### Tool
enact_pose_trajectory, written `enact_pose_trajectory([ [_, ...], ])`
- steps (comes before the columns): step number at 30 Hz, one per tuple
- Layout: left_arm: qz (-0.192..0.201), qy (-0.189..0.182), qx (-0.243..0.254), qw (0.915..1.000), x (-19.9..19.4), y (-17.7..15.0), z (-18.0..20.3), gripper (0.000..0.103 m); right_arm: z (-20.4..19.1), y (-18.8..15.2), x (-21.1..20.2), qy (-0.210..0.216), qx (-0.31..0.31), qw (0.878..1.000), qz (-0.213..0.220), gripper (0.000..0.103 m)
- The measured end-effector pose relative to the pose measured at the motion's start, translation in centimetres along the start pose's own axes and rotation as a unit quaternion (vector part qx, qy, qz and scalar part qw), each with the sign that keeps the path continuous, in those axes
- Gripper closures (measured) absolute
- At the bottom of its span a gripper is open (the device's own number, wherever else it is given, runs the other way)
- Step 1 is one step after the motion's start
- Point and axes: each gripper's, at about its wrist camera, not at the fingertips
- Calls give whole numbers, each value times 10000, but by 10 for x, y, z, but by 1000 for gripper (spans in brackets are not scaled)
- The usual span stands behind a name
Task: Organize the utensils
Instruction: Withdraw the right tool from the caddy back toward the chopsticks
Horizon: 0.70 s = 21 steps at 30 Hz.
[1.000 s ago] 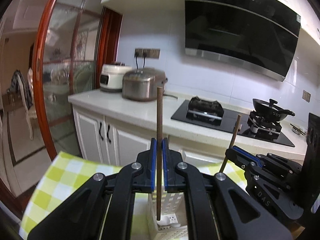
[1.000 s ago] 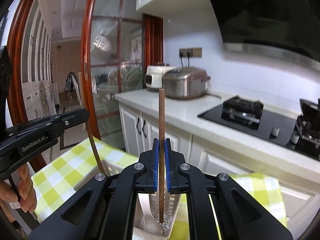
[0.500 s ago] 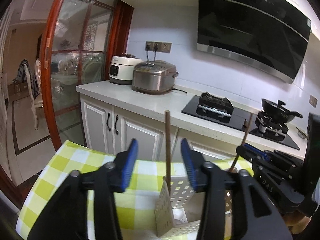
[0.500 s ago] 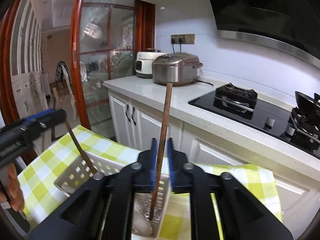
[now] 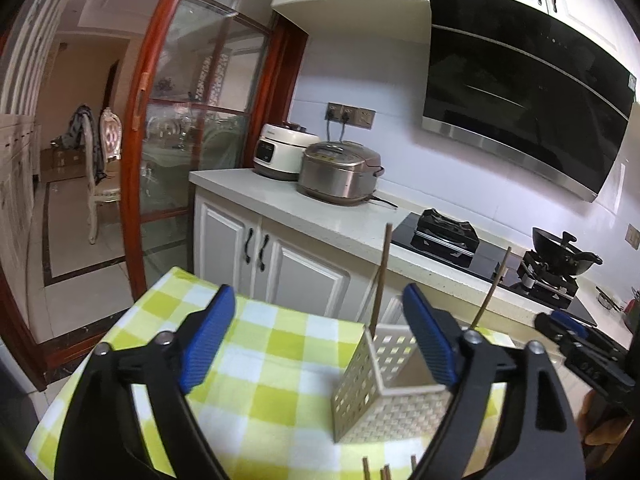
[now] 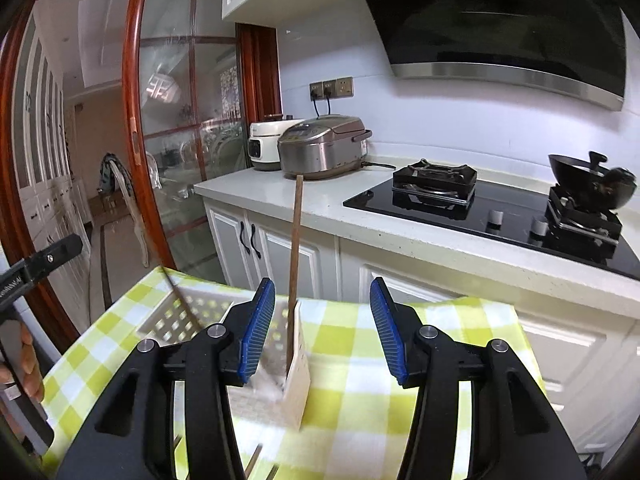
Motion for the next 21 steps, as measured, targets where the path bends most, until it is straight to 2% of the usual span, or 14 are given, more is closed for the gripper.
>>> enact_pose_trajectory([
  [4, 2, 94, -73, 9999, -32, -17, -20, 5, -10, -19, -33, 97, 37, 9999, 46, 55],
  [8, -176, 108, 134, 9997, -56, -39, -31, 5, -23, -43, -56, 143, 65, 9999, -24, 54],
  [11, -257, 109, 153, 9995, -72, -56, -38, 5, -33, -65, -70, 168, 162, 9997, -82, 48],
  [17, -588, -64, 185, 9981, -95, -95, -45, 5, -51, -102, -80, 252, 234, 9987, -387, 48],
  [21, -878, -157, 303, 9956, -98, -122, -43, 5, -55, -124, -76, 309, 325, 9969, -652, 48],
])
Point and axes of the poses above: each gripper's, at about its wrist camera, not at the fingertips, and x roughly the way its jaws point, z to its right, y to its top, and after that the axes turned 11 degrees about y, right-handed
